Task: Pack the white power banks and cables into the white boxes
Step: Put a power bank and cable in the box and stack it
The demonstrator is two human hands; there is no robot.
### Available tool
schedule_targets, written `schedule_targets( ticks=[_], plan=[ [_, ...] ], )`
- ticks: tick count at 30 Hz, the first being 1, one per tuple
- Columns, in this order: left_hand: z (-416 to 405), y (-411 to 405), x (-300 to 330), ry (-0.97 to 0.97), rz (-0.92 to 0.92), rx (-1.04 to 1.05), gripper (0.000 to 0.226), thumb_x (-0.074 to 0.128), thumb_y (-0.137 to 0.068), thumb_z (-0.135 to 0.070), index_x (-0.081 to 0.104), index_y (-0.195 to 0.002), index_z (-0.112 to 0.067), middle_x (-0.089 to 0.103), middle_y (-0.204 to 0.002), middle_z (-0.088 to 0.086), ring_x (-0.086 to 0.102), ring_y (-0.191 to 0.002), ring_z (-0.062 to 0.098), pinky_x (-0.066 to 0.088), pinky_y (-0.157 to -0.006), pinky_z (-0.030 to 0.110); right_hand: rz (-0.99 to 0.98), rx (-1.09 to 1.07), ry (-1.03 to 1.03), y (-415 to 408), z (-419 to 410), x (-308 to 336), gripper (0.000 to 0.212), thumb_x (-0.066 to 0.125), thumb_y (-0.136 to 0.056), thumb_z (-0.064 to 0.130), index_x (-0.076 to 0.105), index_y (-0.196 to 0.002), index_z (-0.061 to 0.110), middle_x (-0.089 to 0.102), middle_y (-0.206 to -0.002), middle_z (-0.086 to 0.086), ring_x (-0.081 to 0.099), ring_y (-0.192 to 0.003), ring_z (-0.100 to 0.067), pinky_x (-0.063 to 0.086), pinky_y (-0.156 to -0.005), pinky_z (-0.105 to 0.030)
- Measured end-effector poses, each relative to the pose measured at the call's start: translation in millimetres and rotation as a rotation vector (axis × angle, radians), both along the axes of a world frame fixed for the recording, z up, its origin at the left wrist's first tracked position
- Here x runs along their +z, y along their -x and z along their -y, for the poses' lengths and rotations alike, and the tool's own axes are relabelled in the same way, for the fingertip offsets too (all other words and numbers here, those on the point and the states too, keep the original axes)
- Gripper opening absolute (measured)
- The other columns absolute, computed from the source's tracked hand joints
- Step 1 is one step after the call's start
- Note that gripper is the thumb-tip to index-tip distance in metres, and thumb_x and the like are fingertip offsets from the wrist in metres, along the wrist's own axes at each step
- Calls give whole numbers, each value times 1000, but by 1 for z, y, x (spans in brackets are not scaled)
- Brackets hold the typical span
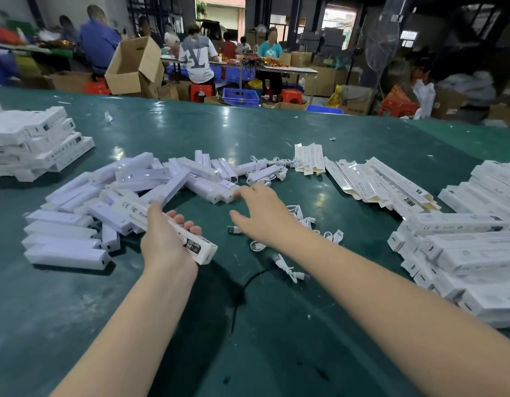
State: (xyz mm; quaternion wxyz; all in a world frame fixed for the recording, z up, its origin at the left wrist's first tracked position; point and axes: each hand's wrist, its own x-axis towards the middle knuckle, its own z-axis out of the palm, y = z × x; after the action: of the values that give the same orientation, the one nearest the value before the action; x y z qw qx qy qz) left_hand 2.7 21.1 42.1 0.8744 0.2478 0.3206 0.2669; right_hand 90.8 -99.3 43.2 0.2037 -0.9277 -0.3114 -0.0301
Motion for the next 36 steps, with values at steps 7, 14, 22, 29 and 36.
schedule_targets(
  ticks=[7, 14, 22, 29, 36],
  plan=[
    [-4, -4, -3, 41, -8, -38, 30, 57, -94, -34, 43, -75, -14, 40, -52, -6, 36, -34, 8, 33, -37, 13, -156, -20, 72, -53, -54, -18, 59, 53, -95, 31, 31, -150, 27, 29, -147, -21, 25, -137, -41, 25, -115, -46],
    [2, -4, -3, 78, 12, -74, 24, 55, -94, -29, 46, -78, -13, 41, -52, -5, 38, -35, 8, 35, -38, 13, -104, -107, -34, -55, -75, -32, 35, 49, -99, 32, 48, -132, 23, 34, -134, -19, 39, -121, -39, 32, -105, -41],
    [5, -4, -3, 47, 3, -116, 23, 56, -93, -29, 48, -79, -12, 43, -52, -5, 39, -35, 8, 36, -38, 13, -88, -60, 71, -21, -21, -24, 40, 56, -94, 39, 49, -131, 27, 41, -118, -14, 45, -112, -35, 43, -98, -42],
    [8, 0, 0, -23, -27, -201, 24, 57, -93, -30, 49, -79, -13, 45, -50, -5, 39, -36, 8, 35, -37, 15, -141, -63, -14, 4, 27, -16, 42, 66, -88, 41, 61, -128, 33, 46, -100, 1, 49, -110, -22, 41, -89, -31],
    [11, 0, -1, -354, -94, -287, 36, 49, -94, -48, 58, -87, -14, 52, -62, -2, 49, -48, 12, 45, -52, 27, 23, -162, -194, 29, 40, -33, 22, 54, -96, 34, 73, -107, 36, 59, -92, 4, 55, -95, -18, 38, -72, -31]
  ],
)
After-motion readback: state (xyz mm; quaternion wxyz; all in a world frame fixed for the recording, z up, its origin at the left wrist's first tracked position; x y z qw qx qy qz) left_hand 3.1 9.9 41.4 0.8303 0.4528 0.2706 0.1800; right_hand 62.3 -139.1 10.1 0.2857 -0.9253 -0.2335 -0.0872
